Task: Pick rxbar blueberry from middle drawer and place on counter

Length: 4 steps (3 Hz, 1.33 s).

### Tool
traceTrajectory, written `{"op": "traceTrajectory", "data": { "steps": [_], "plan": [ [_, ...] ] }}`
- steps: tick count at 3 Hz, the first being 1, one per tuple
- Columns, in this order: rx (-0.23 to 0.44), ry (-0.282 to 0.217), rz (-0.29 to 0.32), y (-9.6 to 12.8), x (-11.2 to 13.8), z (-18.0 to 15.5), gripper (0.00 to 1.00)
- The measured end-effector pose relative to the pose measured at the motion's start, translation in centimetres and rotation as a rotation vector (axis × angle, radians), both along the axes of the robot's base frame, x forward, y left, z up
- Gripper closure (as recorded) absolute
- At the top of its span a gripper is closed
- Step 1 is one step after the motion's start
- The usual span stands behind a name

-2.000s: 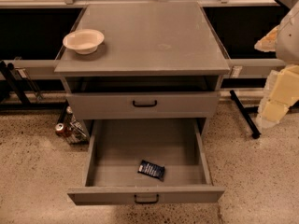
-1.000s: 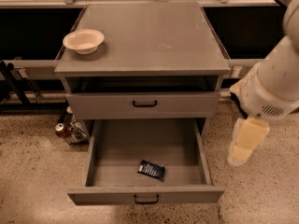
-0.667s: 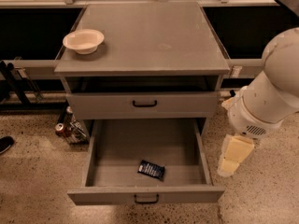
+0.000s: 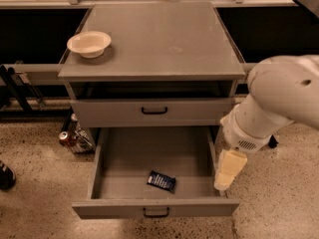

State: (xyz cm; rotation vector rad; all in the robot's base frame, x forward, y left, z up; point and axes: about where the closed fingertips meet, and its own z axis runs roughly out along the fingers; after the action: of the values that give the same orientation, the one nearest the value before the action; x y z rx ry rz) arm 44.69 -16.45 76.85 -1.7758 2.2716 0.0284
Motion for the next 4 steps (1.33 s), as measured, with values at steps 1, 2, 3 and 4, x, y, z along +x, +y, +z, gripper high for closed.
{"op": "traceTrajectory", "data": {
  "steps": [1,2,3,4],
  "plan": [
    [0.090,0.037,0.007,3.3,1.7,-6.2,0.00],
    [0.136,0.051,0.007,5.3,2.6,-9.2,0.00],
    [0.215,0.072,0.014,8.4,3.3,-13.5,0.00],
    [0.275,0.082,0.016,9.9,4.1,-16.7,0.00]
  ]
}}
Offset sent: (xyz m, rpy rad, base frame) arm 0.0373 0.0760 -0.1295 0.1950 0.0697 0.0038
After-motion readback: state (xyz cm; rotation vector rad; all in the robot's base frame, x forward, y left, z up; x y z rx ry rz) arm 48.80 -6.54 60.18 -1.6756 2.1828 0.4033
